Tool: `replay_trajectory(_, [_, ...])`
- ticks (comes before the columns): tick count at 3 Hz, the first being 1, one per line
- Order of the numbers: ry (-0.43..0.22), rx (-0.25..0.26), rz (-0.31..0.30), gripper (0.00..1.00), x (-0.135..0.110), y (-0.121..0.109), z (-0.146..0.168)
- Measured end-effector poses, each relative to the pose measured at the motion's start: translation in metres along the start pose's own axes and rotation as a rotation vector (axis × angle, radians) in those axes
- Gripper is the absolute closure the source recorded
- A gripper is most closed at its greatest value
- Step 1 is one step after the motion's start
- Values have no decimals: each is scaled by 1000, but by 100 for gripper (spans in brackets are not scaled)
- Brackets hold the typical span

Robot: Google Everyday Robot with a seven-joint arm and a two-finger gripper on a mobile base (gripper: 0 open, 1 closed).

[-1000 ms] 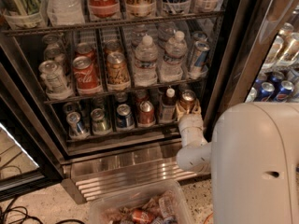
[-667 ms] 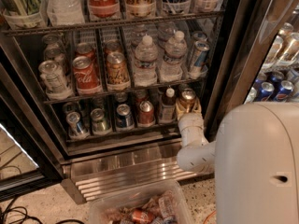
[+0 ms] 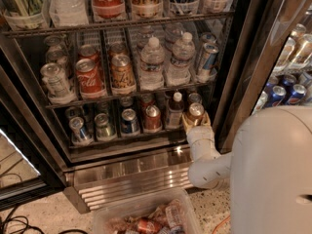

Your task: Pick orange can from bottom shelf of fridge

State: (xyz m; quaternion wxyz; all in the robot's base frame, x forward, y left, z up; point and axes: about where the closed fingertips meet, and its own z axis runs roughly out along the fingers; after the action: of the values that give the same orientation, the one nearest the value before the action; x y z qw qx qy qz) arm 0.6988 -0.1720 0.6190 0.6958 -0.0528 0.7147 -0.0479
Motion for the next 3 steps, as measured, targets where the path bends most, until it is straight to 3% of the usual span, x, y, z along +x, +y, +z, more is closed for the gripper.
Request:
replay_trajectory(2, [50,-7,-31,100,7,-6,-16])
replay_trajectory(3, [56,-33,12,100,-2,-6,-23])
